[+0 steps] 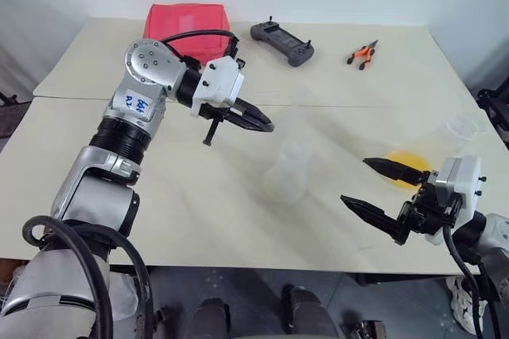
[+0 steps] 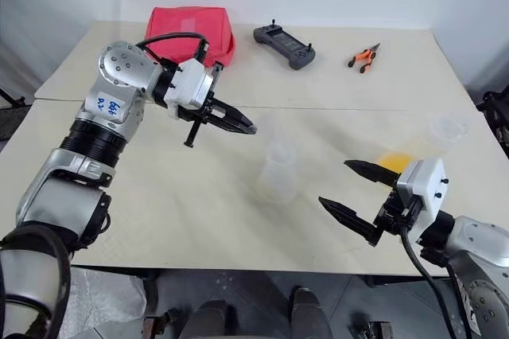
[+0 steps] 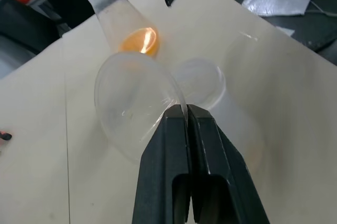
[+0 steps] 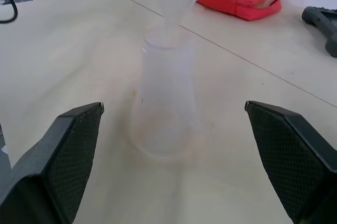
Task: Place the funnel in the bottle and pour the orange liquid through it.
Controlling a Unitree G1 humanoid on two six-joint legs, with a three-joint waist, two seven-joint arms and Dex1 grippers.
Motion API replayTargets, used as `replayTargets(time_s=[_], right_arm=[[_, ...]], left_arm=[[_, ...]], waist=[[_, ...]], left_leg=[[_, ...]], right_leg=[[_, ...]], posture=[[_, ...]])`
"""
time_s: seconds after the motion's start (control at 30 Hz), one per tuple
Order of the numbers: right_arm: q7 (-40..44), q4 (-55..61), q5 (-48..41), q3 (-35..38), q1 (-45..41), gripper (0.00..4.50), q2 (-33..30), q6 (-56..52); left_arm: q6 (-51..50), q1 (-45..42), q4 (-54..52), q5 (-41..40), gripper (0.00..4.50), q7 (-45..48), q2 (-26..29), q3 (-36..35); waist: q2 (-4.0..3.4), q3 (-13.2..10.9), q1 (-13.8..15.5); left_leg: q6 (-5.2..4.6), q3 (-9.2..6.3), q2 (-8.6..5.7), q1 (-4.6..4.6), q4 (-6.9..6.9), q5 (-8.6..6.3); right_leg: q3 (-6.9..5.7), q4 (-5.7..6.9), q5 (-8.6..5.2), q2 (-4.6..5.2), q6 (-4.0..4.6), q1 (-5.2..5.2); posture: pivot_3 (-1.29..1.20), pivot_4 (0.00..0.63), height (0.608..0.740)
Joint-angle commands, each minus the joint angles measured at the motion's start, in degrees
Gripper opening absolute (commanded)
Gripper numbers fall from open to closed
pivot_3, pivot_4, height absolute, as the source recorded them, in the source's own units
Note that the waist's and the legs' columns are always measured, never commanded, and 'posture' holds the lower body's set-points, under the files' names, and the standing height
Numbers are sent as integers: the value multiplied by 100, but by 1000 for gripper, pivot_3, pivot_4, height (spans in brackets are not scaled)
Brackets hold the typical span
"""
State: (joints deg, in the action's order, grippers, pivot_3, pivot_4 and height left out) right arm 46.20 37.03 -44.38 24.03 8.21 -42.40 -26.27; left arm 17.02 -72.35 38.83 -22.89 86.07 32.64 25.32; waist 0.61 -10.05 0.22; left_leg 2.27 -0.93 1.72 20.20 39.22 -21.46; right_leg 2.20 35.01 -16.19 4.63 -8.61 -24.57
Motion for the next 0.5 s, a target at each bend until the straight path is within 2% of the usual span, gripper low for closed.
replayTargets(time_s=[0.03, 0.17, 0.43, 0.5], right_arm=[[33, 68, -13, 37, -27, 4500, 20, 142], [56, 43, 5, 33, -47, 4500, 19, 166], [73, 30, 11, 111, -14, 4500, -15, 176], [70, 19, 5, 131, -23, 4500, -36, 171]], left_arm=[[442, -330, -127, -140, 676, 643, 55, 217], [621, -471, -213, -284, 1915, 643, 1, 348], [174, -468, -530, -689, 4453, 643, -108, 54], [44, -366, -636, -712, 4481, 643, -95, 10]], waist=[[0, 0, 11], [0, 0, 47], [0, 0, 97], [0, 0, 99]], left_leg=[[0, 0, 0, 0, 0, 0], [0, 1, 0, 1, 2, 0], [-1, 2, 0, 0, 4, 0], [-1, 2, 0, 0, 4, 0]], right_leg=[[0, 0, 0, 0, 0, 0], [1, -2, 0, 0, 0, 1], [1, 0, 0, 0, 0, 0], [1, 2, 0, 0, 0, 0]], posture=[[0, 150, 740], [0, 150, 740], [0, 150, 740], [0, 150, 740]])
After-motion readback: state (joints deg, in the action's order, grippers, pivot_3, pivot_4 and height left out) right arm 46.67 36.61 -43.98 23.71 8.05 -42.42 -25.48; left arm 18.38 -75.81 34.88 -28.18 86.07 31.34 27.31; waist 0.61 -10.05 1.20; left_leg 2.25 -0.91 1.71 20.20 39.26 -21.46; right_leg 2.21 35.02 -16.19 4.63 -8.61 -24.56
